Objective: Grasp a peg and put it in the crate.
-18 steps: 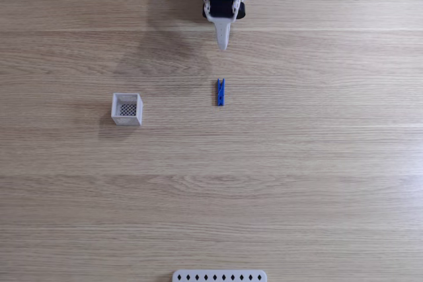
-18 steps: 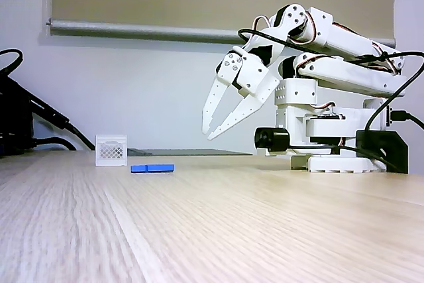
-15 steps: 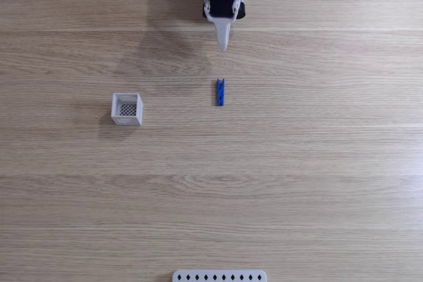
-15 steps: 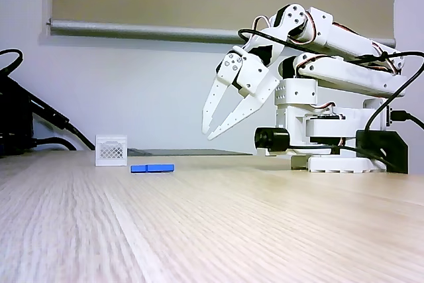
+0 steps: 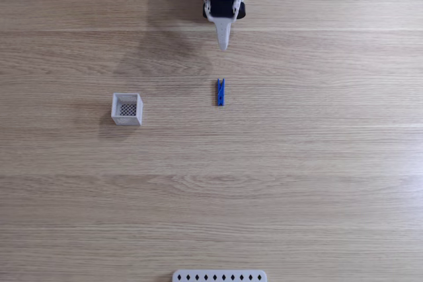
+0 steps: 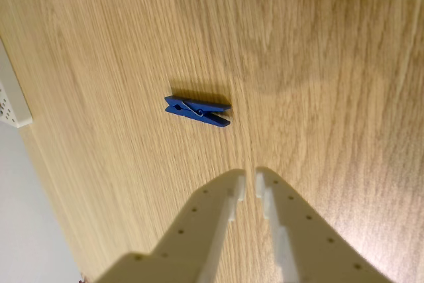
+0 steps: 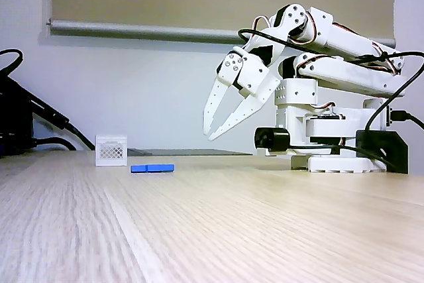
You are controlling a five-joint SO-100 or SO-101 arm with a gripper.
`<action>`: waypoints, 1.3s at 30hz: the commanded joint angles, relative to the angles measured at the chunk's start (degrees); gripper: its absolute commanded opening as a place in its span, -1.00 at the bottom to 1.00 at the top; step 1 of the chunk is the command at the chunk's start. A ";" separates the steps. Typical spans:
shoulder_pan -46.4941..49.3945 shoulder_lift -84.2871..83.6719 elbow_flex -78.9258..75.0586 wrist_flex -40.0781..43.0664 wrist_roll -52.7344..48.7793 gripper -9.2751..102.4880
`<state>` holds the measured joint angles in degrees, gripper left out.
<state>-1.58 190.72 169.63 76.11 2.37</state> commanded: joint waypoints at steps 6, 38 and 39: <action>0.26 -15.29 -5.27 -5.01 -0.09 -0.85; 5.98 -77.52 -42.45 -15.29 -112.68 -0.81; 5.01 -77.52 -42.45 -15.29 -111.18 -0.78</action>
<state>4.75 112.76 132.54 61.70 -111.97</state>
